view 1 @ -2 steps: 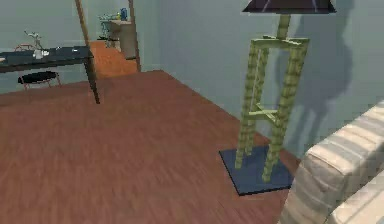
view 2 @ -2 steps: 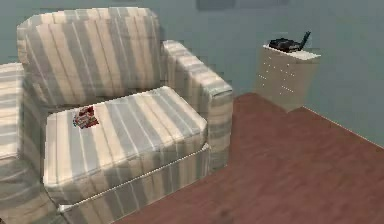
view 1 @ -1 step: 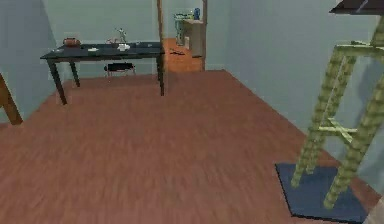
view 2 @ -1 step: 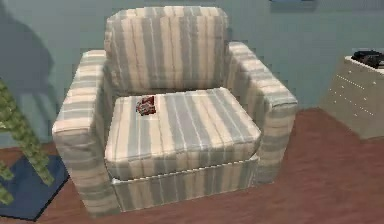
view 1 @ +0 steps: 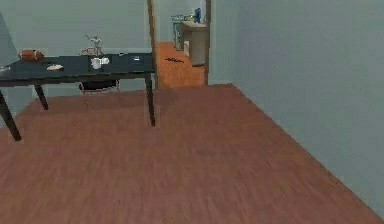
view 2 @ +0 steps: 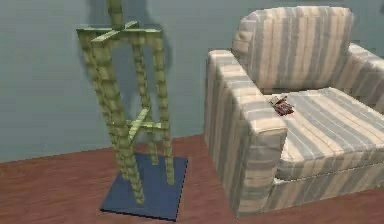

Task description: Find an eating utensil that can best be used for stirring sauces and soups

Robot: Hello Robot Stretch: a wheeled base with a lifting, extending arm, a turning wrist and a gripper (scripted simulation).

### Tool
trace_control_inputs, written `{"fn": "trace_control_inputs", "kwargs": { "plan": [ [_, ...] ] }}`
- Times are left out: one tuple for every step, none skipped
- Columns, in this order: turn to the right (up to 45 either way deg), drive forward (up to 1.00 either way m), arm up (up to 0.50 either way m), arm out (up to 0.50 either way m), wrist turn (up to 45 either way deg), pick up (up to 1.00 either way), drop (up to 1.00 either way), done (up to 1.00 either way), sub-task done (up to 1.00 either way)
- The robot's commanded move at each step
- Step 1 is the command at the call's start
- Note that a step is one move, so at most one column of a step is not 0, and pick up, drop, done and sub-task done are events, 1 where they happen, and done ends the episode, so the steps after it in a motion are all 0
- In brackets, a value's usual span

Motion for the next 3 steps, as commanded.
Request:
{"fn": "trace_control_inputs", "kwargs": {
  "plan": [
    [0.0, 1.00, 0.00, 0.00, 0.0, 0.00, 0.00, 0.00, 0.00],
    [0.0, 1.00, 0.00, 0.00, 0.0, 0.00, 0.00, 0.00, 0.00],
    [-3.0, 0.00, 0.00, 0.00, 0.0, 0.00, 0.00, 0.00, 0.00]
  ]
}}
